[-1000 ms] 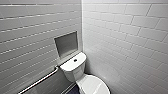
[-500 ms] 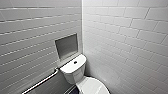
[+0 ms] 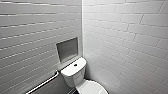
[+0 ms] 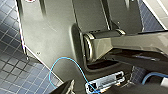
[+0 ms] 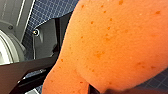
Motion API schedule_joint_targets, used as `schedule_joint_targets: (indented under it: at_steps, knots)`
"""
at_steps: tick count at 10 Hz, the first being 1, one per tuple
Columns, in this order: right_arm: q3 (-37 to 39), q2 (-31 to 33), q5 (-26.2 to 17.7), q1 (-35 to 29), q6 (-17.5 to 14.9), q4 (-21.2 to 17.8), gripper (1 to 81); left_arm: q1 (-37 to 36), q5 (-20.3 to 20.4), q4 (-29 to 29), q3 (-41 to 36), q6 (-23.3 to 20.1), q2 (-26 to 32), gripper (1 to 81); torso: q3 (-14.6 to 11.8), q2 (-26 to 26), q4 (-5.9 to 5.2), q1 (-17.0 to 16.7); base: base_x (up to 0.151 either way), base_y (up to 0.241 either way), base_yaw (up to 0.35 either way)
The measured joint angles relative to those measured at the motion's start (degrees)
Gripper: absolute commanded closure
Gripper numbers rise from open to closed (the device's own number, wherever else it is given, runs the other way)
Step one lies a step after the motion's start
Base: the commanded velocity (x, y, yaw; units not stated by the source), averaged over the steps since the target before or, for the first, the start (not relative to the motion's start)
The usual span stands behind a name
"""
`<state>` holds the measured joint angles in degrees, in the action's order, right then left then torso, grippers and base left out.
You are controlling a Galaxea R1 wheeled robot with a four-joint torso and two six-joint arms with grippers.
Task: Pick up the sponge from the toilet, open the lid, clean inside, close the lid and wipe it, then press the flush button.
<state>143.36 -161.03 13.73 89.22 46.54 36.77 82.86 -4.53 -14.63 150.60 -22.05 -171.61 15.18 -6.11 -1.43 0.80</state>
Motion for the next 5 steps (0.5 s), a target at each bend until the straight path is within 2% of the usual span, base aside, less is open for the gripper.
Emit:
schedule_joint_targets:
  at_steps: [2, 5]
  knots:
    - [2.19, -1.41, -0.28, 0.3, 0.01, 0.33, 81.1, -0.2, 0.13, -0.24, 0.94, 0.98, -0.48, 1.0, -0.02, 0.0, 0.0, 0.0, 0.0, 0.0, 0.0]
    - [8.16, -5.96, -6.02, 0.27, -0.07, 1.44, 81.1, -0.52, 2.8, -1.07, 2.07, 1.33, -1.3, 1.0, -0.02, 0.0, 0.0, -0.02, 0.0, 0.0, 0.0]
